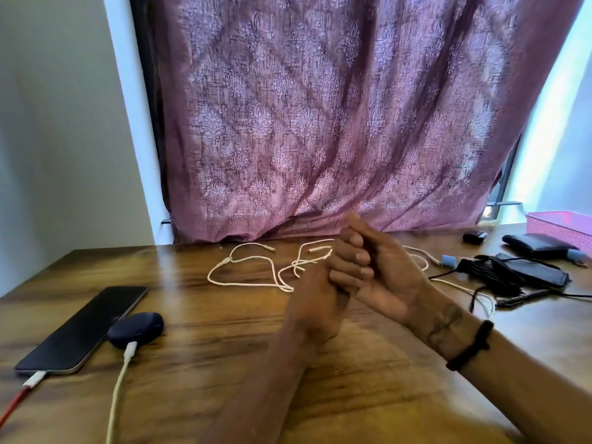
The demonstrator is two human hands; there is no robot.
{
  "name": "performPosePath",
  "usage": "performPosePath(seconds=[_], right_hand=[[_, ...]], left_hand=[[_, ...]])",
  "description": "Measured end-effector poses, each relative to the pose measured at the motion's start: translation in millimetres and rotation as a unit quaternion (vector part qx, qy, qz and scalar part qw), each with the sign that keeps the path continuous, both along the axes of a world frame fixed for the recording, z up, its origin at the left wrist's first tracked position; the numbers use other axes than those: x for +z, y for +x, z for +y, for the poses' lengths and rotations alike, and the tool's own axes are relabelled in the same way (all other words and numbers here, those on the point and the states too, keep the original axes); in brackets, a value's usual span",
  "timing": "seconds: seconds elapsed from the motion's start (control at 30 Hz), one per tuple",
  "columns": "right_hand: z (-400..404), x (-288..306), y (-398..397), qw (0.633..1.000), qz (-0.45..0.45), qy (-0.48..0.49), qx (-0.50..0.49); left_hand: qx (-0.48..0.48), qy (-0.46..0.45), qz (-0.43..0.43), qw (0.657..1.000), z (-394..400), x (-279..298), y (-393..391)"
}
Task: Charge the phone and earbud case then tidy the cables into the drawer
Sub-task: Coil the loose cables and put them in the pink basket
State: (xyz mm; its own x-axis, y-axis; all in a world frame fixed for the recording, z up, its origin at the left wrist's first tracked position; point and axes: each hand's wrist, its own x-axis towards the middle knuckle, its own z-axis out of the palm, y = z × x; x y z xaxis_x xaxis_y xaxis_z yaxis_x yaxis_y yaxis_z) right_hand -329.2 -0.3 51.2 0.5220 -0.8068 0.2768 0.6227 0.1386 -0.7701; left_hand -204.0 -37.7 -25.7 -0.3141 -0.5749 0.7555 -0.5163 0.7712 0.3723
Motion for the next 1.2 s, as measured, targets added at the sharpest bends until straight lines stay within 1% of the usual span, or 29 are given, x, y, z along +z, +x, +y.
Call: performPosePath(seconds=[0.07, 0.13, 0.2, 0.23, 0.27, 0.3, 0.33, 0.37, 0.4, 0.5, 0.53, 0.57, 0.6, 0.63, 0.7, 0.73, 0.77, 0.8, 0.83, 0.9, 0.93, 1.0, 1.07, 1.1, 1.17, 1.2], right_hand=[[-1, 0, -3, 0.993, -0.011, -0.02, -0.115], [-8, -4, -11, 0.974, -0.009, -0.059, -0.217], [-18, -11, -17, 0.953, 0.016, -0.102, -0.284], [-23, -13, -20, 0.934, 0.046, -0.14, -0.327], [-27, -16, -25, 0.894, 0.097, -0.187, -0.395], [-28, -16, -31, 0.83, 0.171, -0.238, -0.475], [-30, -16, -37, 0.746, 0.255, -0.286, -0.544], [-31, -17, -44, 0.668, 0.327, -0.326, -0.583], [-32, -18, -49, 0.628, 0.375, -0.349, -0.586], [-32, -31, -43, 0.61, 0.499, -0.362, -0.498], [-29, -34, -35, 0.598, 0.532, -0.368, -0.473], [-25, -35, -25, 0.593, 0.551, -0.375, -0.452], [-20, -34, -17, 0.608, 0.559, -0.369, -0.426], [-13, -31, -8, 0.654, 0.547, -0.338, -0.399], [1, -23, 5, 0.799, 0.461, -0.211, -0.323], [8, -18, 10, 0.862, 0.402, -0.14, -0.274], [14, -13, 13, 0.906, 0.341, -0.093, -0.233], [18, -10, 15, 0.935, 0.283, -0.07, -0.202], [21, -6, 16, 0.956, 0.232, -0.06, -0.171], [25, 0, 15, 0.984, 0.146, -0.031, -0.101], [26, 2, 15, 0.991, 0.111, -0.013, -0.071], [29, 4, 16, 0.998, 0.052, 0.004, -0.041], [30, 5, 16, 0.999, -0.015, 0.011, -0.046], [28, 6, 14, 0.997, -0.053, 0.013, -0.06], [24, 11, 7, 0.989, -0.107, 0.001, -0.104], [19, 14, 0, 0.983, -0.114, -0.019, -0.139]], left_hand=[[0.011, -0.031, -0.035, 0.999, 8, 10, -7], [0.025, -0.046, -0.053, 0.997, 11, 18, -9], [0.05, -0.053, -0.072, 0.995, 8, 16, -4], [0.062, -0.053, -0.075, 0.994, 6, 13, -1], [0.077, -0.049, -0.072, 0.993, 2, 10, 4], [0.096, -0.054, -0.069, 0.992, -1, 9, 8], [0.121, -0.062, -0.063, 0.989, -3, 9, 14], [0.143, -0.084, -0.055, 0.985, -6, 11, 19], [0.156, -0.101, -0.049, 0.981, -6, 17, 24], [0.179, -0.141, -0.044, 0.973, -3, 37, 35], [0.193, -0.151, -0.042, 0.969, 0, 43, 36], [0.206, -0.158, -0.035, 0.965, 3, 47, 36], [0.211, -0.159, -0.022, 0.964, 5, 50, 35], [0.21, -0.162, -0.013, 0.964, 6, 52, 34], [0.192, -0.164, 0.009, 0.968, 6, 54, 34], [0.181, -0.16, 0.024, 0.97, 6, 55, 35], [0.174, -0.154, 0.038, 0.972, 5, 55, 36], [0.169, -0.142, 0.051, 0.974, 5, 55, 37], [0.166, -0.128, 0.061, 0.976, 6, 53, 37], [0.172, -0.121, 0.053, 0.976, 6, 48, 36], [0.173, -0.121, 0.044, 0.976, 7, 46, 35], [0.128, -0.114, 0.061, 0.983, 11, 41, 30], [0.077, -0.089, 0.094, 0.989, 20, 39, 20], [0.084, -0.083, 0.083, 0.989, 22, 37, 13], [0.129, -0.081, 0.0, 0.988, 21, 29, 3], [0.13, -0.067, -0.037, 0.989, 21, 26, -3]])
